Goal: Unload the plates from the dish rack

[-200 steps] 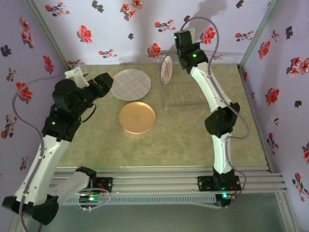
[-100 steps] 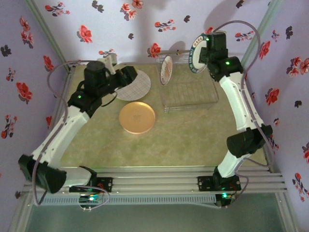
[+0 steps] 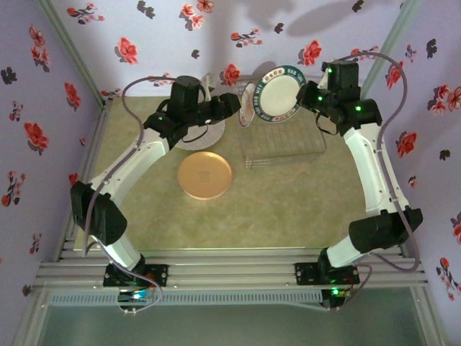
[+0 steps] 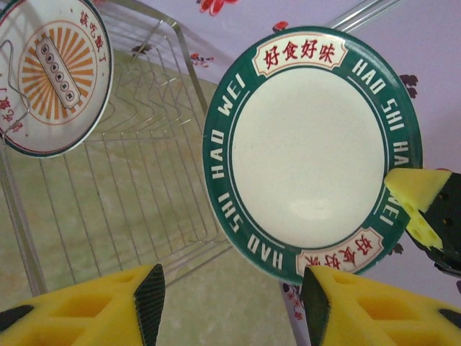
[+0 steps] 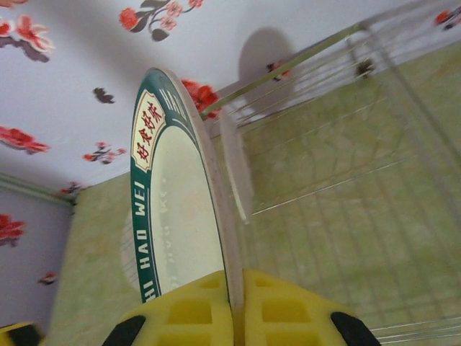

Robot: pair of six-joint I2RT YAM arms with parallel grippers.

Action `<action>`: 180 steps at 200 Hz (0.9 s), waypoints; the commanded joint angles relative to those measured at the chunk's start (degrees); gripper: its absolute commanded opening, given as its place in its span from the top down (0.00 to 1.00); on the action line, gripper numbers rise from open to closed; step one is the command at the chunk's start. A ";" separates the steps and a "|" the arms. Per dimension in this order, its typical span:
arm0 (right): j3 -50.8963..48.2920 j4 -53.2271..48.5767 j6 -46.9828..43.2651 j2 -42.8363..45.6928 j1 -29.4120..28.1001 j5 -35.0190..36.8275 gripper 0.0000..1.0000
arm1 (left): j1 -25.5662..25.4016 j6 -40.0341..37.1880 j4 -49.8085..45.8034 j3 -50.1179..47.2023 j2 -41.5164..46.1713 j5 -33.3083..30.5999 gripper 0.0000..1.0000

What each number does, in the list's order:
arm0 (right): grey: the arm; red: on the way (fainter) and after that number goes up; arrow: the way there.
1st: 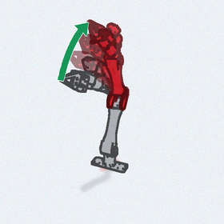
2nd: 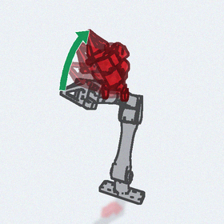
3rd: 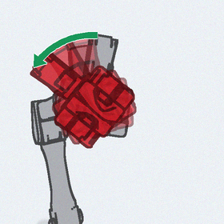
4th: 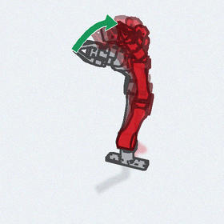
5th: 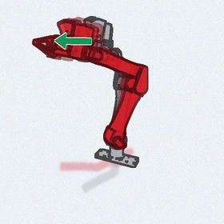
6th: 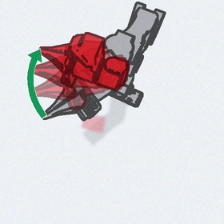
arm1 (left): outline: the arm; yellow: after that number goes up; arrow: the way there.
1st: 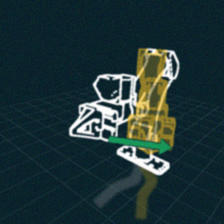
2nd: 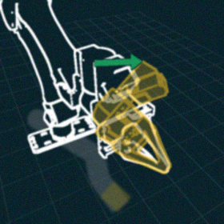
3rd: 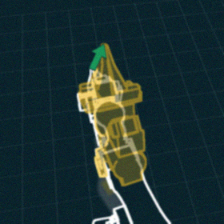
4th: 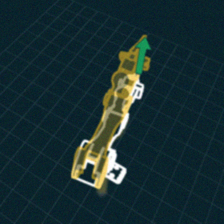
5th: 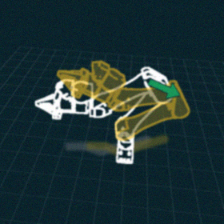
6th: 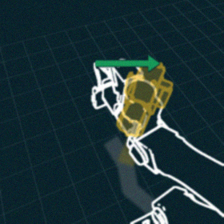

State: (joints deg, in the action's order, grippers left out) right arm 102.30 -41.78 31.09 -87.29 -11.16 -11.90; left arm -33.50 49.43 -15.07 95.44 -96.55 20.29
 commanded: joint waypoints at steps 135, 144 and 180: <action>-10.57 18.10 19.14 2.79 -0.08 -19.08 1.00 | -0.43 2.30 -3.94 3.31 -2.21 -0.22 0.59; -10.92 18.21 19.26 2.90 -0.14 -19.28 1.00 | -0.44 2.35 -3.83 3.52 -2.23 -0.26 0.61; -12.56 18.93 19.96 3.27 -0.20 -19.39 1.00 | -0.43 3.07 -3.66 3.66 -2.33 -0.28 0.90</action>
State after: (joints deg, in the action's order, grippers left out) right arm 90.35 -26.70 49.47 -86.35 -11.18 -29.30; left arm -33.50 52.40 -18.87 97.25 -98.41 20.36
